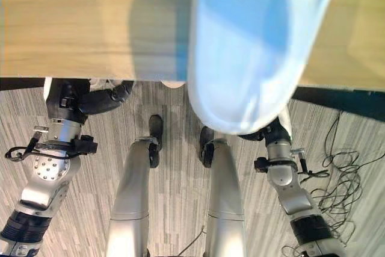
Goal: Arrange the slippers neatly on the shoe rack.
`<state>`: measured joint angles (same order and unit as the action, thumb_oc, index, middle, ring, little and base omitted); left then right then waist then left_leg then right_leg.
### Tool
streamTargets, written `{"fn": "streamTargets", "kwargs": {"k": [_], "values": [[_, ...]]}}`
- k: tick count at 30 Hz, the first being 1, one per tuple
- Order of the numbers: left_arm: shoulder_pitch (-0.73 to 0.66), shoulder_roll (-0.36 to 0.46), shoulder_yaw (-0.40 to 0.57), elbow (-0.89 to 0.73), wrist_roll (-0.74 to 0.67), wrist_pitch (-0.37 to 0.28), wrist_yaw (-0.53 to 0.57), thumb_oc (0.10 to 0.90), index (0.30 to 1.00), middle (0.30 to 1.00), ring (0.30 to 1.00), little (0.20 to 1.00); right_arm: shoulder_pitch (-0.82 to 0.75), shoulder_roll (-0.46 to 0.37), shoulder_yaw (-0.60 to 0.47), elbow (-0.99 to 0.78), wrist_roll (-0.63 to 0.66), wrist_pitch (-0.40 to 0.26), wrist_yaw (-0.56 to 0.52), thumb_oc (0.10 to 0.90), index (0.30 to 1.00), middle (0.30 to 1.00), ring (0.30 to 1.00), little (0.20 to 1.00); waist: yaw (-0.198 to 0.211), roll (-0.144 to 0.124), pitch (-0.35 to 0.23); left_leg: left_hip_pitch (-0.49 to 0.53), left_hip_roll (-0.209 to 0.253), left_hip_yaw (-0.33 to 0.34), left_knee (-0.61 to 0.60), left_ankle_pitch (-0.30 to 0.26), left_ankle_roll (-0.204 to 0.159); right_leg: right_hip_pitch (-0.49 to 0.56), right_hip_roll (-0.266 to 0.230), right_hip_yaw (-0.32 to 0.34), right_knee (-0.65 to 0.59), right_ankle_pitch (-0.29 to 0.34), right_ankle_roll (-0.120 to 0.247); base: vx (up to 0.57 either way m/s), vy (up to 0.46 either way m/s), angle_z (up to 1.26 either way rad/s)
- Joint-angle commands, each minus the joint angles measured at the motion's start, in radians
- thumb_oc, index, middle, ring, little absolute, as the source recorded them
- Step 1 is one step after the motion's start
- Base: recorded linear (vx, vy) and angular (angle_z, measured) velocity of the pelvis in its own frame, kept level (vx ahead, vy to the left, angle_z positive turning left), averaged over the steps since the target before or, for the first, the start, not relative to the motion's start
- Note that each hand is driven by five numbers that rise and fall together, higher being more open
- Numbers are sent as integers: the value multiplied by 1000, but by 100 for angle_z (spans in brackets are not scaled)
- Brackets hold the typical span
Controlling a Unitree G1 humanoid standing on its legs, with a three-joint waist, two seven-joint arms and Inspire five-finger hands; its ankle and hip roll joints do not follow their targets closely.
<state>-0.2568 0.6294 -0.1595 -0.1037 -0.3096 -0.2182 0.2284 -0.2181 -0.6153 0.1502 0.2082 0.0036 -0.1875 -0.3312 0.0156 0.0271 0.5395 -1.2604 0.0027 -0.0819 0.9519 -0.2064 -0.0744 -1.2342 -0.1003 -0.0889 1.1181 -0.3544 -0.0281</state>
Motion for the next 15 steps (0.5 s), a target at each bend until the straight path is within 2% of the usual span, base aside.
{"fn": "streamTargets", "kwargs": {"k": [1,2,3,6,7,9,10,12,15], "values": [[55,-35,-106,63,75,-66,-52,800,900,900,900,900,-18,0,23,-94,14,-141,6,800,900,900,900,900,-30,18,-165,15,-14,-25,-145,56,26,47,-30,6,-226,109,71,-69,-96,-5],[72,-40,-130,86,87,-66,-66,800,900,900,900,900,-2,13,38,-70,24,-144,26,800,900,900,900,900,-28,17,-170,100,-11,-34,-238,94,22,123,-28,-10,-295,130,75,-122,-68,-4],[80,-43,-144,109,87,-64,-74,800,900,900,900,900,11,18,48,-61,31,-144,40,800,900,900,900,900,-26,16,-177,137,-2,-37,-304,144,23,154,-38,-28,-355,174,73,-85,-79,1],[106,-53,-167,134,94,-54,-93,800,900,900,900,900,44,33,64,-46,45,-145,68,800,900,900,900,900,-27,15,-195,236,7,-49,-416,179,15,250,-35,-52,-449,184,75,6,-68,15],[120,-64,-173,155,108,-50,-93,800,900,900,900,900,61,36,76,-28,42,-142,83,800,900,900,900,900,-27,15,-211,317,15,-55,-501,208,5,329,-26,-70,-519,193,75,58,-82,21],[130,-70,-166,153,111,-49,-95,800,900,900,900,900,77,36,77,-28,43,-144,92,800,900,900,900,900,-27,17,-215,350,17,-59,-532,221,2,359,-22,-74,-538,195,76,74,-67,17],[147,-78,-157,165,129,-49,-85,800,900,900,900,900,97,42,87,-1,42,-138,103,800,900,900,900,900,-20,16,-234,405,27,-64,-577,246,-9,413,-12,-82,-565,192,72,92,-72,15],[150,-86,-153,172,140,-46,-83,800,900,900,900,900,100,46,90,8,42,-138,107,800,900,900,900,900,-18,14,-244,428,28,-63,-594,249,-11,442,-8,-81,-590,191,74,65,-51,8],[167,-99,-149,196,166,-42,-75,800,900,900,900,900,118,62,99,35,52,-133,122,800,900,900,900,900,-12,9,-263,527,38,-63,-669,273,-20,538,6,-88,-658,198,77,92,-49,0]]}}
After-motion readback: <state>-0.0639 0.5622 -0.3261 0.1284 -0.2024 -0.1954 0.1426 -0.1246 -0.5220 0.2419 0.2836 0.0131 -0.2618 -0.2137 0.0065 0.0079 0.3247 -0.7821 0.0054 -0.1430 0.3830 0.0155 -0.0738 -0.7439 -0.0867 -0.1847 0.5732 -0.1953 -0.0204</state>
